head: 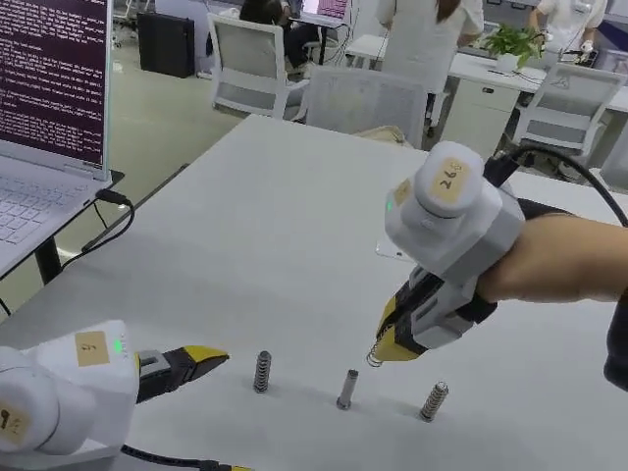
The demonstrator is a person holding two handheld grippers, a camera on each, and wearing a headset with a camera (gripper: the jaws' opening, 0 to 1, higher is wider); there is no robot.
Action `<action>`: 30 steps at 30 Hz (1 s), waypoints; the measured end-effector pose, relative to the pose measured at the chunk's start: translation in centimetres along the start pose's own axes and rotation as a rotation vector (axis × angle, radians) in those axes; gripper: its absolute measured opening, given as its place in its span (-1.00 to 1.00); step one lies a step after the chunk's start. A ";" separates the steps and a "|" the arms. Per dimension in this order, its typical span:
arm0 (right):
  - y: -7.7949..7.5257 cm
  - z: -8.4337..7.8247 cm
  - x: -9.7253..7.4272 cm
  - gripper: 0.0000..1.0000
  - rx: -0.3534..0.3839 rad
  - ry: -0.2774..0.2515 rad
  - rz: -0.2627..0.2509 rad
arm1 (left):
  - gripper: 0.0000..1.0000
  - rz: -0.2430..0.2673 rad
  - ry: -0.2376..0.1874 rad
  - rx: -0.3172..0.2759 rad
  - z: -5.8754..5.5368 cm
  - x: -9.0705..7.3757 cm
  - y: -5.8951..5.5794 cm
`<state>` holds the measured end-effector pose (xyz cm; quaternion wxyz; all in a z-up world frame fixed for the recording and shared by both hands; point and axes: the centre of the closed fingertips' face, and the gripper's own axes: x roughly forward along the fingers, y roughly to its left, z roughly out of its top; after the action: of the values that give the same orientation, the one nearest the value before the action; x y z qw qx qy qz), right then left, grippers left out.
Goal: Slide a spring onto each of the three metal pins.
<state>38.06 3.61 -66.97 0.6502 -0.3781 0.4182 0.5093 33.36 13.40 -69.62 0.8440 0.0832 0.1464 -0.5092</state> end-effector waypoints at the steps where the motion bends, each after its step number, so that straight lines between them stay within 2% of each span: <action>1: 0.0 0.1 0.2 -0.84 -0.001 0.000 0.000 | 0.50 0.006 0.000 -0.003 -0.1 -0.1 0.1; 5: -0.5 0.2 0.8 -0.84 -0.003 0.001 -0.001 | 0.50 0.017 0.008 -0.003 -0.4 -0.2 0.3; 14: -1.6 -0.5 2.8 -0.84 0.009 0.045 0.010 | 0.49 0.040 0.011 -0.013 -1.0 -0.7 0.6; 30: -2.0 -1.0 4.9 -0.84 0.038 0.060 0.042 | 0.46 0.055 0.014 -0.026 -1.5 -1.1 1.0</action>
<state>40.51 3.95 -71.72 0.6337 -0.3720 0.4547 0.5032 33.52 15.19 -70.67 0.8576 0.0798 0.1567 -0.4834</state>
